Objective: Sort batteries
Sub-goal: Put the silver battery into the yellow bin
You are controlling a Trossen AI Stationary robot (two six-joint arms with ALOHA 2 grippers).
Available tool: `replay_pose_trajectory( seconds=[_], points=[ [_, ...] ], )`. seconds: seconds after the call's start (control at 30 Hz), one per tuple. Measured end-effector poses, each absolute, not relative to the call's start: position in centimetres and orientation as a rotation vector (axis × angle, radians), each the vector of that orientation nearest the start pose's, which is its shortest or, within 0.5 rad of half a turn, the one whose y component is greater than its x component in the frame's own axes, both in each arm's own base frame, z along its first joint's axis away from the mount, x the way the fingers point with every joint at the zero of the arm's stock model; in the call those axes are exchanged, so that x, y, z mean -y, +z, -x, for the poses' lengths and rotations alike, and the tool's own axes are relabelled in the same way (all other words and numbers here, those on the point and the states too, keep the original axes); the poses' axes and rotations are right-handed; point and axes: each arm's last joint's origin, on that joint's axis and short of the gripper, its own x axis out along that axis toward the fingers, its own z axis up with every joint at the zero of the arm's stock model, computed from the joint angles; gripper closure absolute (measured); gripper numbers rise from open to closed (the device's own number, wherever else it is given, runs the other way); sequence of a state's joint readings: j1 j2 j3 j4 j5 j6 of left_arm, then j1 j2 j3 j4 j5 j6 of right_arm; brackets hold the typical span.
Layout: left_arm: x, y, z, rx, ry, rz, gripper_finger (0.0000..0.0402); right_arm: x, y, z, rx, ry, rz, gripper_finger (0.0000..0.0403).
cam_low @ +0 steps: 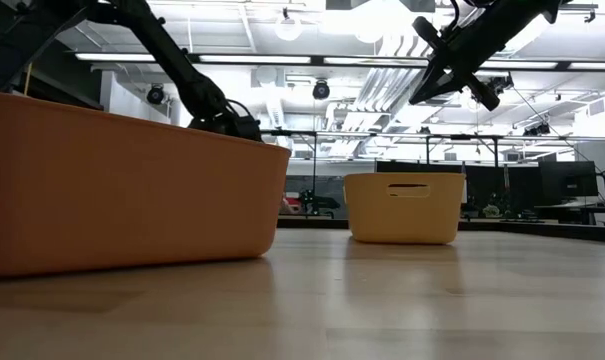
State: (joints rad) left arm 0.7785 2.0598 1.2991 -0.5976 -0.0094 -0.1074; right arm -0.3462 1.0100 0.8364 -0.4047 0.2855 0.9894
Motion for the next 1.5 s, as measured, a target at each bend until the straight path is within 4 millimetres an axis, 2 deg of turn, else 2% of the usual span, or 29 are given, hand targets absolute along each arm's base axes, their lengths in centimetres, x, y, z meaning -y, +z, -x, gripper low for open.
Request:
replay_pose_trajectory(
  seconds=[0.1,0.13,0.23,0.33,0.4,0.53,0.63,0.77,0.97,1.2,1.3,1.4,1.5],
  points=[
    [-26.4,11.7,-27.5,-1.284,0.689,0.600,0.0360,7.9,29.2,-19.6,-0.236,-0.852,-0.944,0.0403],
    [-26.2,11.9,-27.5,-1.282,0.667,0.616,0.0370,7.9,29.2,-19.6,-0.236,-0.852,-0.944,0.0403],
    [-25.1,12.4,-27.8,-1.285,0.618,0.657,0.0370,7.9,29.2,-19.6,-0.238,-0.847,-0.945,0.0403],
    [-24.0,13.9,-27.9,-1.273,0.545,0.672,0.0370,7.9,29.3,-19.6,-0.234,-0.834,-0.925,0.0403],
    [-23.0,15.4,-27.9,-1.250,0.487,0.692,0.0370,7.9,29.7,-19.5,-0.216,-0.817,-0.905,0.0403],
    [-21.4,19.7,-29.1,-1.077,0.418,0.602,0.0370,7.7,30.7,-19.1,-0.156,-0.778,-0.858,0.0403],
    [-19.7,21.6,-30.8,-0.956,0.361,0.520,0.0370,7.5,31.6,-18.4,-0.120,-0.751,-0.812,0.0403],
    [-16.3,23.8,-33.9,-0.768,0.240,0.506,0.0370,7.2,32.5,-17.3,-0.078,-0.748,-0.760,0.0403],
    [-10.7,24.5,-38.6,-0.549,0.084,0.460,0.0370,6.7,33.5,-15.8,-0.017,-0.748,-0.715,0.0403],
    [-5.8,24.6,-42.0,-0.337,-0.034,0.401,0.0370,6.6,33.7,-15.5,-0.022,-0.742,-0.681,0.0403],
    [-4.5,23.4,-42.9,-0.338,-0.016,0.359,0.0370,6.6,33.6,-15.6,-0.037,-0.735,-0.665,0.0403],
    [-4.0,21.5,-43.7,-0.362,0.084,0.298,0.0367,6.6,33.6,-15.7,-0.043,-0.727,-0.665,0.0403],
    [-4.0,21.1,-44.2,-0.368,0.149,0.223,0.0319,6.6,33.5,-15.8,-0.046,-0.721,-0.667,0.0403]
  ],
)
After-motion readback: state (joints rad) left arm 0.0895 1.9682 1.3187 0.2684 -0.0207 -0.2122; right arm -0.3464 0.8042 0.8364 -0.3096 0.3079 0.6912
